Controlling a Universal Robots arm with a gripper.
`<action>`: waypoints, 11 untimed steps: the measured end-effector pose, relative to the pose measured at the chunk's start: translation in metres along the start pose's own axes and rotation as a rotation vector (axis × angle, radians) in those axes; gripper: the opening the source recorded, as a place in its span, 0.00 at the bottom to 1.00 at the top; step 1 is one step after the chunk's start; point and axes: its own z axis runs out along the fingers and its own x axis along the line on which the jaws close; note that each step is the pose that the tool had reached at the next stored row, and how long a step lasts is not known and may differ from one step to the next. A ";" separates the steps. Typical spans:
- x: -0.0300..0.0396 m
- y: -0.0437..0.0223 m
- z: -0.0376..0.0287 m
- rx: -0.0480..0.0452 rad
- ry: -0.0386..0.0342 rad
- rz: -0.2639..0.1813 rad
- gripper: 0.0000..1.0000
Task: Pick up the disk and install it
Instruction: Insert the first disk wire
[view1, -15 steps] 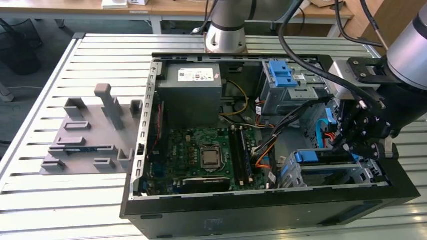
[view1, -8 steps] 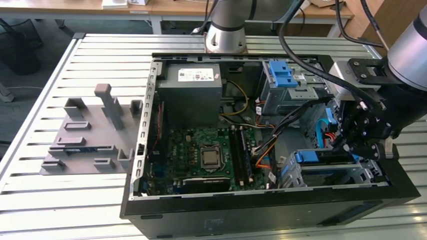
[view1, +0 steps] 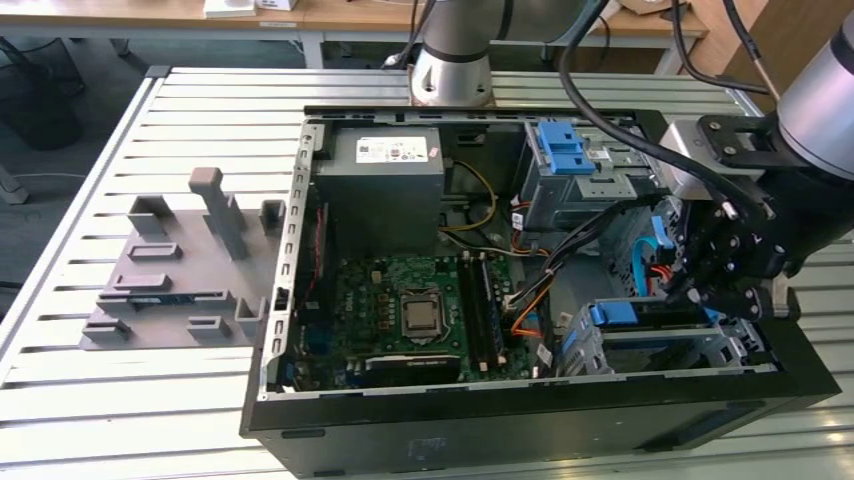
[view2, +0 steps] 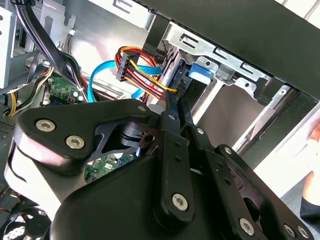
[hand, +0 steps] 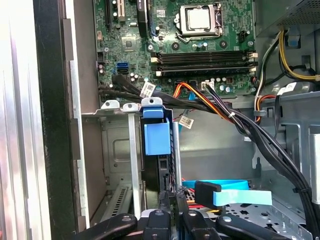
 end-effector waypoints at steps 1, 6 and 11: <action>0.0000 0.0000 -0.0005 0.0000 -0.0001 0.000 0.16; 0.0011 -0.0001 -0.0006 0.0000 -0.0001 -0.001 0.16; 0.0017 -0.0008 0.0003 -0.0001 -0.0005 -0.001 0.16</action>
